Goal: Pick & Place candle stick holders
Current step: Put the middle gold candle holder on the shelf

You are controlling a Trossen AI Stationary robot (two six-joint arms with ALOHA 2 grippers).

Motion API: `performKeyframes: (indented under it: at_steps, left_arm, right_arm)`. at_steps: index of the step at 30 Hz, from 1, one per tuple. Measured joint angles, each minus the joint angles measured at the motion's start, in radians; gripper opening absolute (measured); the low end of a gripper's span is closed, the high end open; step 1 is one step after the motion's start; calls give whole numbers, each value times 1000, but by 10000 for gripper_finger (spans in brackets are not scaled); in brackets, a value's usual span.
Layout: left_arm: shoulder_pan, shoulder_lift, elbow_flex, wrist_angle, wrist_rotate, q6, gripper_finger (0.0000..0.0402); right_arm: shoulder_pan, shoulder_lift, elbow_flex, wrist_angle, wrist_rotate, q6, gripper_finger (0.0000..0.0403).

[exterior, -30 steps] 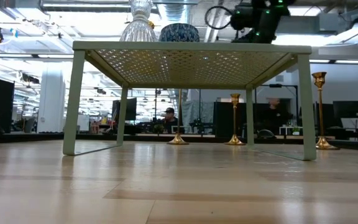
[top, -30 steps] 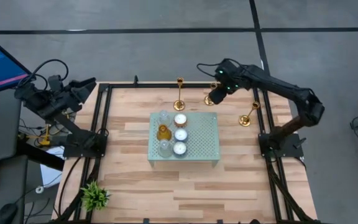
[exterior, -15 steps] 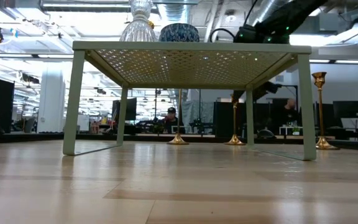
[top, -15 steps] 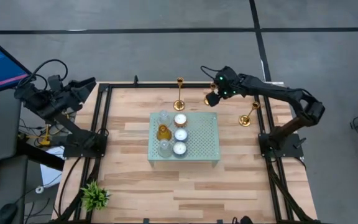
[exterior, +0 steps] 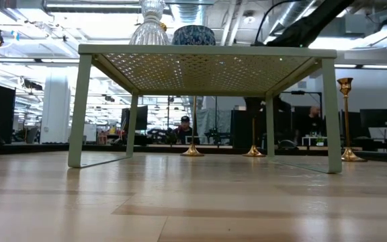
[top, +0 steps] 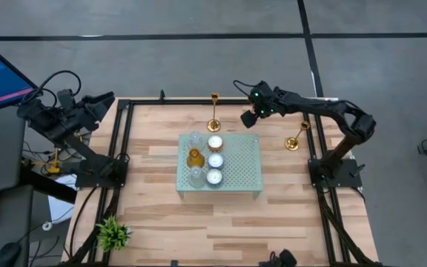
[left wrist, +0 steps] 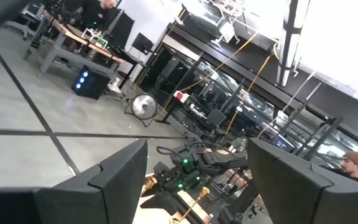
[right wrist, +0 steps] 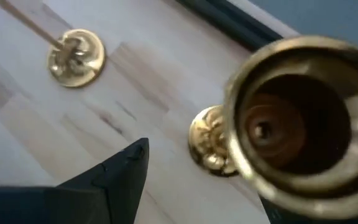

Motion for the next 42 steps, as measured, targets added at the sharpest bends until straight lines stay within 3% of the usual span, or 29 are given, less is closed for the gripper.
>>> performKeyframes:
  at_steps: [7,20,28,40,42]
  left_arm:
    - [0,0,0,8,-10,0,275]
    - [0,0,0,8,-16,4,275]
    - [0,0,0,8,-18,4,275]
    - [0,0,0,3,-18,10,275]
    - [0,0,0,1,-18,11,275]
  right_arm:
    - [-2,6,0,40,70,-45,232]
    - [-8,5,0,76,63,-87,13]
    - [-9,-10,0,72,65,-89,2]
    - [-5,-184,-1,-52,50,-105,4]
    - [10,-225,-19,-10,40,-142,15]
